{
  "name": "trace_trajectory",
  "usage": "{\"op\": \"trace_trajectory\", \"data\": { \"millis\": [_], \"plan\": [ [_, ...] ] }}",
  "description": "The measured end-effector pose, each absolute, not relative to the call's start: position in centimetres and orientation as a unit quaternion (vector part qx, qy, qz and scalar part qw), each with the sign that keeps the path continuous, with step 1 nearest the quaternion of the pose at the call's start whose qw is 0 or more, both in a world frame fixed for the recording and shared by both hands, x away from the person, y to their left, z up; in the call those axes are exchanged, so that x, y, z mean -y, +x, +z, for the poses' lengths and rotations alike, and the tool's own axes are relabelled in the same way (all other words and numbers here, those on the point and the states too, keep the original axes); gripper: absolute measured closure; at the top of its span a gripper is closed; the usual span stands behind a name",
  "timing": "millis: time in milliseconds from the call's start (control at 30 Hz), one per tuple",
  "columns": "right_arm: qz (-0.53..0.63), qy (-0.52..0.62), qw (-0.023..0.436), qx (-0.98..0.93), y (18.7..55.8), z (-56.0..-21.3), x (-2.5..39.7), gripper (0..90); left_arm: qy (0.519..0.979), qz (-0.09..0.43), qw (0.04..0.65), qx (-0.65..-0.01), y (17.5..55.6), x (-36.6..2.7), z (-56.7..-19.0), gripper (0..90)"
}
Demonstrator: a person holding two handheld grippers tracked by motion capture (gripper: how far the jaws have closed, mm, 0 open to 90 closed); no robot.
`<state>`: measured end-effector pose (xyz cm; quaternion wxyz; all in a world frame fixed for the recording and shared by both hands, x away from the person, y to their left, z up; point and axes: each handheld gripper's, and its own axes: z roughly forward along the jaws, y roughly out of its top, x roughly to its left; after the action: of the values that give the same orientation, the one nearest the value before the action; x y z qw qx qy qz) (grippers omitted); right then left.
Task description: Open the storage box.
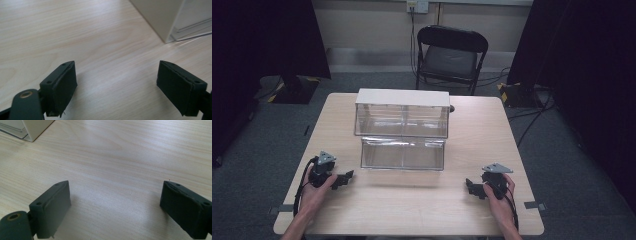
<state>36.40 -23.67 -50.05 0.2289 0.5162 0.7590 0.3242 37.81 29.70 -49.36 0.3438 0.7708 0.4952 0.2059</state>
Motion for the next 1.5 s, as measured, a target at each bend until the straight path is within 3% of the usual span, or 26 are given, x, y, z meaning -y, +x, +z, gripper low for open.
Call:
{"op": "trace_trajectory", "data": {
  "millis": [600, 1500],
  "plan": [
    [0.324, 0.516, 0.229, -0.759, 36.4, -50.1, 23.7, 8.8, 0.778, 0.192, 0.395, -0.450, 36.9, -27.9, -47.8, 16.1],
    [0.324, 0.516, 0.228, -0.759, 36.4, -50.1, 23.7, 8.7, 0.767, 0.174, 0.442, -0.431, 36.5, -25.8, -46.6, 17.1]
  ]
}}
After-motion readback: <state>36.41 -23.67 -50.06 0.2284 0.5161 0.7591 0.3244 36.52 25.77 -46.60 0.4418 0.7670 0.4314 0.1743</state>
